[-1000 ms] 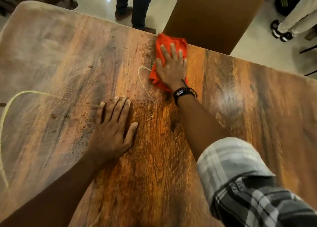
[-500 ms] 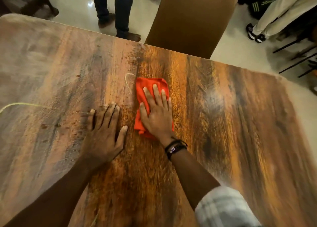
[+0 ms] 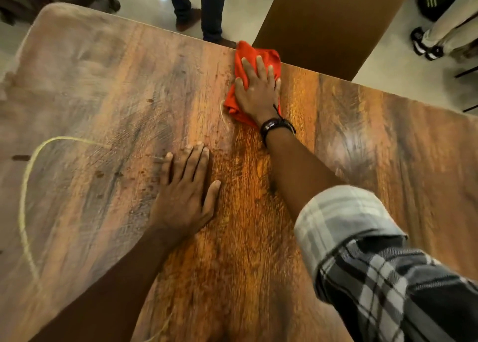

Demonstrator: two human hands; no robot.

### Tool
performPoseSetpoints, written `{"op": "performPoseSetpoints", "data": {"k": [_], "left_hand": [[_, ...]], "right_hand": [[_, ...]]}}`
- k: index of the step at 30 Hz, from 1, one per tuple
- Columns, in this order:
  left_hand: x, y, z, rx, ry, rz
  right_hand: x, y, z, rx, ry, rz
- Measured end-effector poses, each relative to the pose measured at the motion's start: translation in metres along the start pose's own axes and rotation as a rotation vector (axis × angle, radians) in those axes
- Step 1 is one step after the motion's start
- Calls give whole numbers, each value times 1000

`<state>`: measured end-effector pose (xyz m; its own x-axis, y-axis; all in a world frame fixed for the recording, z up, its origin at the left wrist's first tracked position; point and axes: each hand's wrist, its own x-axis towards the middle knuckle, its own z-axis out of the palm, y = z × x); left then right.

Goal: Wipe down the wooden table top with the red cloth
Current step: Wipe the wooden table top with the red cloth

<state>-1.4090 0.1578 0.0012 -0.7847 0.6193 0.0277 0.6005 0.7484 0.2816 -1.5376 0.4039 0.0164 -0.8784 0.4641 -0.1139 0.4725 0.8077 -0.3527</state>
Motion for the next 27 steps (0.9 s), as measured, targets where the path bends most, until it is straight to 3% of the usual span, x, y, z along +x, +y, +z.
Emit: {"op": "performPoseSetpoints", "data": {"k": [5,9,20,27], "left_hand": [[-2,0,-4,-54,56,-25],[-3,1,-5,-55,61,-8],[3,-4,2,-63,20,12],[2,-3,0,-25,0,9]], "right_hand": [[-126,-6,25,15,15,-218],[-176,4,27,-16,-38,-270],[40,-13,5,4,-4,-35],[-13,-10,13,34,20,-66]]}}
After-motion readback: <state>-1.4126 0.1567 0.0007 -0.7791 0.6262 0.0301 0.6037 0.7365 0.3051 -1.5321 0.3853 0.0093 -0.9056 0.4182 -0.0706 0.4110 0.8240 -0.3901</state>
